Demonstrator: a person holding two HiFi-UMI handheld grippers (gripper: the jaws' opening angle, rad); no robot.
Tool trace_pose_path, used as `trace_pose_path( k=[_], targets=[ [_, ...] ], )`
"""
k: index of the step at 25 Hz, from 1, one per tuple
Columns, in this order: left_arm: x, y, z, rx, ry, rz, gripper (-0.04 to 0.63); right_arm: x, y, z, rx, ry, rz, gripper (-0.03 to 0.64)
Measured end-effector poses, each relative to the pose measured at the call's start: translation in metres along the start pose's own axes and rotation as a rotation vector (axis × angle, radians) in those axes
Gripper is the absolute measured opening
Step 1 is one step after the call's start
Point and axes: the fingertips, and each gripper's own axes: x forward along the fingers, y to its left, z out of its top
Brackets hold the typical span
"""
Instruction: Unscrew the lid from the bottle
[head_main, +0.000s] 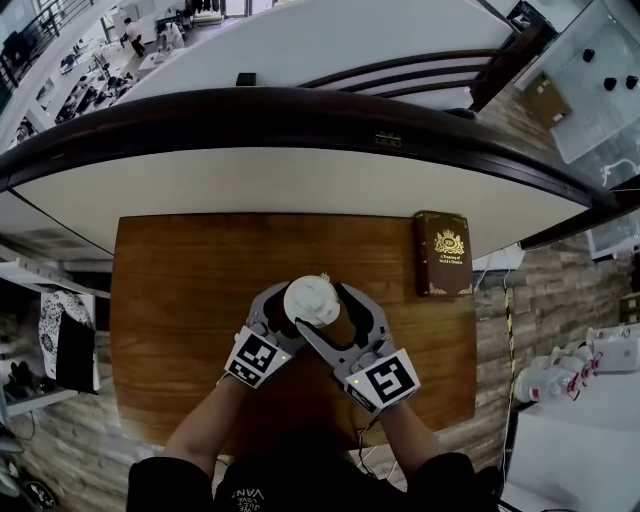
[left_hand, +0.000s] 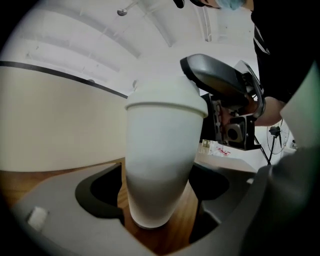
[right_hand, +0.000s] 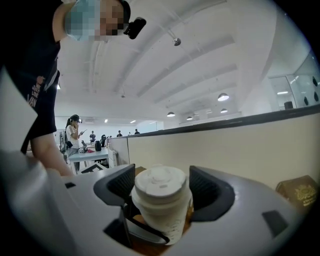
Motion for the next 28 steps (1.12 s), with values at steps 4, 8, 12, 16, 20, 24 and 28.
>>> trace_pose_path(
  k=[4, 8, 12, 16, 20, 24, 28],
  targets=[
    [0.009, -0.001, -0.002, 0.006, 0.000, -0.007, 0.403, 0.003, 0.007, 0.001, -0.004, 0.002, 0.055, 0.325],
    [0.013, 0.000, -0.004, 0.045, -0.001, -0.004, 0.402, 0.006, 0.002, -0.005, -0.026, 0.008, 0.064, 0.328],
    [0.011, -0.001, -0.004, 0.066, -0.013, -0.046, 0.397, 0.007, 0.003, -0.009, -0.066, 0.030, 0.100, 0.327],
    [0.008, -0.003, -0.004, 0.094, -0.012, -0.129, 0.396, 0.008, 0.006, -0.008, -0.063, 0.023, 0.194, 0.327],
    [0.007, -0.006, -0.005, 0.121, -0.007, -0.222, 0.396, 0.008, 0.009, -0.007, -0.082, 0.053, 0.355, 0.327],
    [0.008, -0.008, -0.005, 0.140, 0.010, -0.296, 0.396, 0.007, 0.008, -0.008, -0.099, 0.071, 0.518, 0.327],
    [0.007, -0.009, -0.004, 0.148, 0.001, -0.322, 0.394, 0.007, 0.011, -0.008, -0.141, 0.082, 0.639, 0.327]
  ],
)
